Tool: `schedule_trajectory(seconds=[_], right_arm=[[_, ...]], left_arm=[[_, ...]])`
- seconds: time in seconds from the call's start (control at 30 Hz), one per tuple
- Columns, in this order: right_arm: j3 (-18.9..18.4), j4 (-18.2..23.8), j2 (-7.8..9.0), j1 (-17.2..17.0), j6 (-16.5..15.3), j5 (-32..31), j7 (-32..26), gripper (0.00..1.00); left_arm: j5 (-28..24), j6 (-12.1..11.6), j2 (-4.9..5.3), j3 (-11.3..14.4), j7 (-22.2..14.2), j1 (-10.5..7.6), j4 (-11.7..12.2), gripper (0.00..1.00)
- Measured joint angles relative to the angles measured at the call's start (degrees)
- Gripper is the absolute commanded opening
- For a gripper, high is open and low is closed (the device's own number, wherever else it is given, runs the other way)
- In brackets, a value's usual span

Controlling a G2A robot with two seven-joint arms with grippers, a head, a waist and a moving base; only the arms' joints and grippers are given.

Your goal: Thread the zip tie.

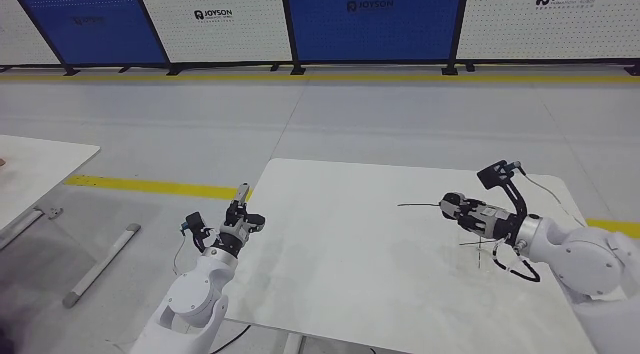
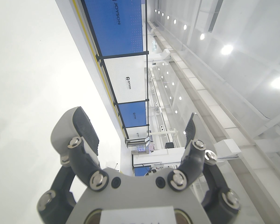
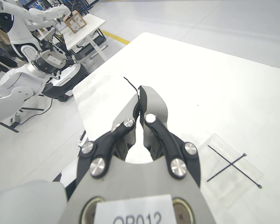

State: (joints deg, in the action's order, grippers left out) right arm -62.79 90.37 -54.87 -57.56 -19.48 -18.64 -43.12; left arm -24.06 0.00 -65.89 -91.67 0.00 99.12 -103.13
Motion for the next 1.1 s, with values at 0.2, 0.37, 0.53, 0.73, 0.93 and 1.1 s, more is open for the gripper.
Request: schedule_trajectory(seconds=[0.2,0.37,0.53,0.73,0.93,1.1], right_arm=[[0.0,0.0,0.00,0.0,0.0,0.0,0.0,0.00],[2.3,4.1,0.12,0.6,0.0,-4.0,-1.0,0.00],[6.2,6.6,0.68,2.2,0.0,-8.6,0.4,0.00],[13.2,7.2,2.05,5.5,0.0,-14.2,3.0,0.00],[15.2,4.6,2.27,6.6,0.0,-8.5,2.8,0.00],[15.2,4.6,2.27,6.6,0.0,-8.7,2.8,0.00]], left_arm=[[0.0,0.0,0.00,0.0,0.0,0.00,0.0,1.00],[0.0,0.0,0.00,0.0,0.0,0.00,0.0,1.00],[0.0,0.0,0.00,0.0,0.0,0.00,0.0,1.00],[0.0,0.0,0.00,0.0,0.0,0.00,0.0,1.00],[0.0,0.0,0.00,0.0,0.0,0.00,0.0,1.00],[0.0,0.0,0.00,0.0,0.0,0.00,0.0,1.00]])
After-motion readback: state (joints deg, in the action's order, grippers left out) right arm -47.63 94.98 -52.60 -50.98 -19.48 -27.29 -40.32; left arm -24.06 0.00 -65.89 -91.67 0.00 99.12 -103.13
